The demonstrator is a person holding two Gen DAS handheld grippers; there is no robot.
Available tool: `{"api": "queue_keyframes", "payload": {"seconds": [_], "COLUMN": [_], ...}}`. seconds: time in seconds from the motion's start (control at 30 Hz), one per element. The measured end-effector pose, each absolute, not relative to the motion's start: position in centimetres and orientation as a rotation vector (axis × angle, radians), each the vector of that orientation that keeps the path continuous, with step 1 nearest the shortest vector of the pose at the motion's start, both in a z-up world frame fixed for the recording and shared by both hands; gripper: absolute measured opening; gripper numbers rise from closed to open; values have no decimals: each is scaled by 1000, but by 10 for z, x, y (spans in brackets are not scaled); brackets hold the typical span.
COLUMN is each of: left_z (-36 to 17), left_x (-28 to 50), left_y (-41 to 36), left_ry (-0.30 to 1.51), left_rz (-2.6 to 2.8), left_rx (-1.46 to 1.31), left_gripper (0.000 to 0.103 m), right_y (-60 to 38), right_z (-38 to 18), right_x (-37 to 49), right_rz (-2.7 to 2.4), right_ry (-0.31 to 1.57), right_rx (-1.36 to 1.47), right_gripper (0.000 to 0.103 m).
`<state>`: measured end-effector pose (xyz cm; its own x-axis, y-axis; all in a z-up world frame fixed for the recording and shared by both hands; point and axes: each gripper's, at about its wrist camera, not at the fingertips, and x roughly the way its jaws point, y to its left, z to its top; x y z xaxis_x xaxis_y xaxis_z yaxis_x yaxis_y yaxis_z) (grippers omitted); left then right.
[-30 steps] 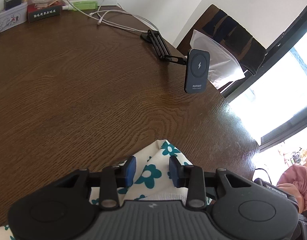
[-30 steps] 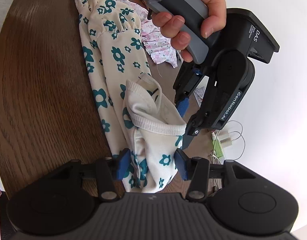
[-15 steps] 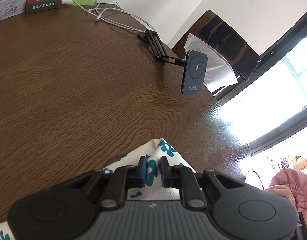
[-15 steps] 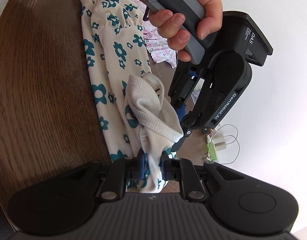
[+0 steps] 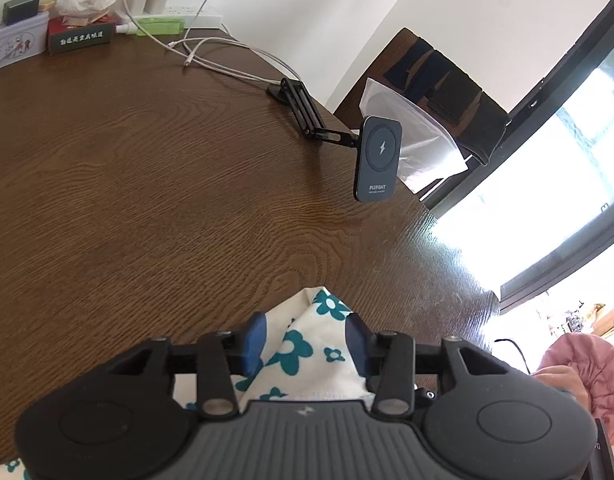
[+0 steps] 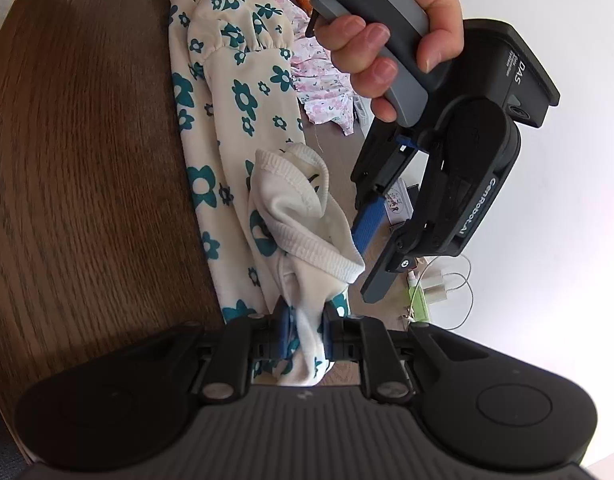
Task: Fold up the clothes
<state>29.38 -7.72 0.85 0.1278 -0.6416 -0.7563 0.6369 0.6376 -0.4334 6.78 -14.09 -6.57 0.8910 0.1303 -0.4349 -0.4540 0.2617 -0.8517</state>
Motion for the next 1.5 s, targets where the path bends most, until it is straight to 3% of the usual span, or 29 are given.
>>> {"api": "queue_keyframes", "payload": {"seconds": [0.2,0.27,0.3,0.4,0.9,0.97,1.03,1.13,1.27,1.33,1.4,1.5], "left_z": [-7,-10,-11,-8,-8,-3,12,33,50,47,39,22], "left_x": [303,305,305,300,295,293,287,272,247,233,220,210], "left_y": [-67,-68,-69,-74,-80,-76,-68,-61,-61,-69,-78,-84], "left_ry": [1182,1198,1204,1169,1057,1035,962,886,832,835,840,840], "left_rz": [-961,-993,-1007,-987,-894,-893,-878,-900,-947,-969,-958,-895], "left_rx": [8,2,-3,36,99,81,61,32,37,83,141,196], "left_gripper": [40,26,11,4,2,7,25,34,29,14,9,5], "right_y": [-141,-141,-140,-138,-133,-140,-149,-168,-202,-214,-216,-216], "right_z": [-67,-69,-69,-70,-76,-66,-52,-25,8,15,11,1], "right_x": [65,65,66,66,68,66,66,70,87,97,108,121], "right_rz": [399,399,397,387,415,435,448,478,568,618,611,594], "right_ry": [292,293,293,291,308,316,332,378,482,526,550,588], "right_rx": [-1264,-1269,-1271,-1273,-1278,-1229,-1165,-995,-623,-448,-383,-323], "right_gripper": [15,15,15,15,18,30,42,43,43,43,41,30]}}
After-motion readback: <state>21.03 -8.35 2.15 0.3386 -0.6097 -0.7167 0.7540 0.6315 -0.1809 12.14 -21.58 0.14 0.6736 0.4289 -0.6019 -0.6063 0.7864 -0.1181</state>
